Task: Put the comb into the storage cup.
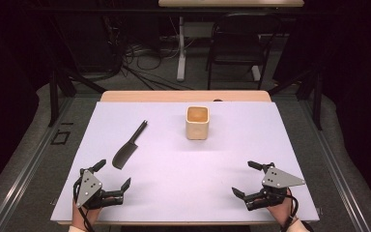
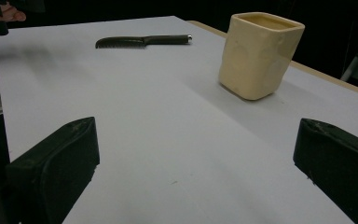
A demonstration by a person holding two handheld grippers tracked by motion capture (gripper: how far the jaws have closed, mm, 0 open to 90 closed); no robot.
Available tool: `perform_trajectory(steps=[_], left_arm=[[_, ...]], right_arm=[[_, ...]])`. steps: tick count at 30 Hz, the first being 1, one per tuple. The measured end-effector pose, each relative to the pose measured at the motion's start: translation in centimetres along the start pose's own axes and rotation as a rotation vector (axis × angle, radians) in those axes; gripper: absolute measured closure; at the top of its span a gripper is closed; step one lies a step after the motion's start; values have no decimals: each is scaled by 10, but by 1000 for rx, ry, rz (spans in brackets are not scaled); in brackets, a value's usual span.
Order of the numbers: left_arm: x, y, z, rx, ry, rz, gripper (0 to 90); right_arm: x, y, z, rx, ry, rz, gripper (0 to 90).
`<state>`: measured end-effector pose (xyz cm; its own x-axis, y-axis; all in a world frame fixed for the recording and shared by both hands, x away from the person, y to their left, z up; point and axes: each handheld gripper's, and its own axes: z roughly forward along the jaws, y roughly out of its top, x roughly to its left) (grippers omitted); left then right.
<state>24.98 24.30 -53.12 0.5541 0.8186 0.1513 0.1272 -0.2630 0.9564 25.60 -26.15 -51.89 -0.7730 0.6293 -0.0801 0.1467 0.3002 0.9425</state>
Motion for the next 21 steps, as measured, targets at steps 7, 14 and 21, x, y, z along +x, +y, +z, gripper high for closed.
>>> perform_trajectory(steps=[7,14,21], left_arm=[[2,2,5,6,8,-6,1],[6,5,13,26,3,-16,1],[13,9,30,60,17,-32,1]], right_arm=[[0,0,0,3,0,2,0],[-1,0,0,5,-1,4,0],[-1,0,-1,-6,1,8,0]])
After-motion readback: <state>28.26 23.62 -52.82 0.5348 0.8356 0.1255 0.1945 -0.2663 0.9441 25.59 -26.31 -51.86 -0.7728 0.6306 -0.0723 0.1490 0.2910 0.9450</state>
